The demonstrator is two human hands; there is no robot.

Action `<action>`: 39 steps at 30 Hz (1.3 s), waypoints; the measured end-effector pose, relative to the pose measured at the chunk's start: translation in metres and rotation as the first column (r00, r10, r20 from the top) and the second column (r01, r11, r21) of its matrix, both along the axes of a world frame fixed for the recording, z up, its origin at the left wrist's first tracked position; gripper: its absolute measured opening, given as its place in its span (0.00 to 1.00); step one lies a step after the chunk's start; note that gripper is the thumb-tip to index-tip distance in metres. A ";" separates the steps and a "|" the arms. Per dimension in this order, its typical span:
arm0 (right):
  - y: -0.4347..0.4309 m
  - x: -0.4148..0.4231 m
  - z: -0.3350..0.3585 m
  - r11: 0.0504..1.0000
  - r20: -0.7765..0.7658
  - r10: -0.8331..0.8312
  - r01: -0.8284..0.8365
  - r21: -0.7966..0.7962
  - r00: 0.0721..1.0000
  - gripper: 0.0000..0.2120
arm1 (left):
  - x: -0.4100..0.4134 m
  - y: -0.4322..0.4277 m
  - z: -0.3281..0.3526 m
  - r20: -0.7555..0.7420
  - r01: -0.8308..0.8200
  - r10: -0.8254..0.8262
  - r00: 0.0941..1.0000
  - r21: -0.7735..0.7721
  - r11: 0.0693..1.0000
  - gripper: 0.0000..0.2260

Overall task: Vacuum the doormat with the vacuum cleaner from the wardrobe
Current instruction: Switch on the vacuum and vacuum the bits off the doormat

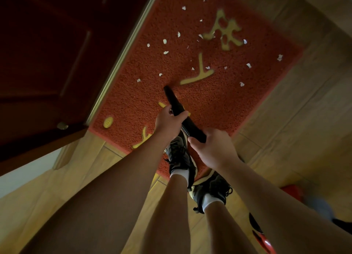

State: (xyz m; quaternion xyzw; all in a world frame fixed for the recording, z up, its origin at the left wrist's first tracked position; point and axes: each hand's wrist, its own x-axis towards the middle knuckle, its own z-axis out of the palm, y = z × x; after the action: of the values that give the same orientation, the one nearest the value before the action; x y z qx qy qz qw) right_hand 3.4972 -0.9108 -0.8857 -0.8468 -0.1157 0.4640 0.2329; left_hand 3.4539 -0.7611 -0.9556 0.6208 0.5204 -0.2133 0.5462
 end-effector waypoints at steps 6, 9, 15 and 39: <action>0.011 0.002 -0.003 1.000 0.007 -0.002 0.002 -0.007 1.000 0.18 | 0.003 0.012 -0.005 -0.004 -0.017 0.017 1.000 0.021 1.000 0.29; 0.017 0.006 -0.005 1.000 0.011 0.001 -0.001 -0.001 1.000 0.18 | 0.007 0.016 -0.008 0.004 -0.006 0.006 1.000 0.043 0.999 0.27; 0.028 0.016 -0.005 1.000 0.007 -0.009 0.009 -0.005 1.000 0.18 | 0.018 0.029 -0.011 0.025 0.017 -0.018 1.000 0.053 0.998 0.22; 0.083 0.014 0.001 0.997 -0.019 0.079 -0.078 0.016 0.997 0.12 | -0.001 0.079 -0.010 -0.040 -0.049 0.053 0.998 0.101 0.994 0.32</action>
State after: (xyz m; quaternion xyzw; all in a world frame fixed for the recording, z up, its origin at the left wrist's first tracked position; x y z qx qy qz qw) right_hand 3.5116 -0.8277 -0.8847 -0.8352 -0.1501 0.4802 0.2221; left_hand 3.4529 -0.6818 -0.9653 0.6290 0.5577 -0.1864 0.5085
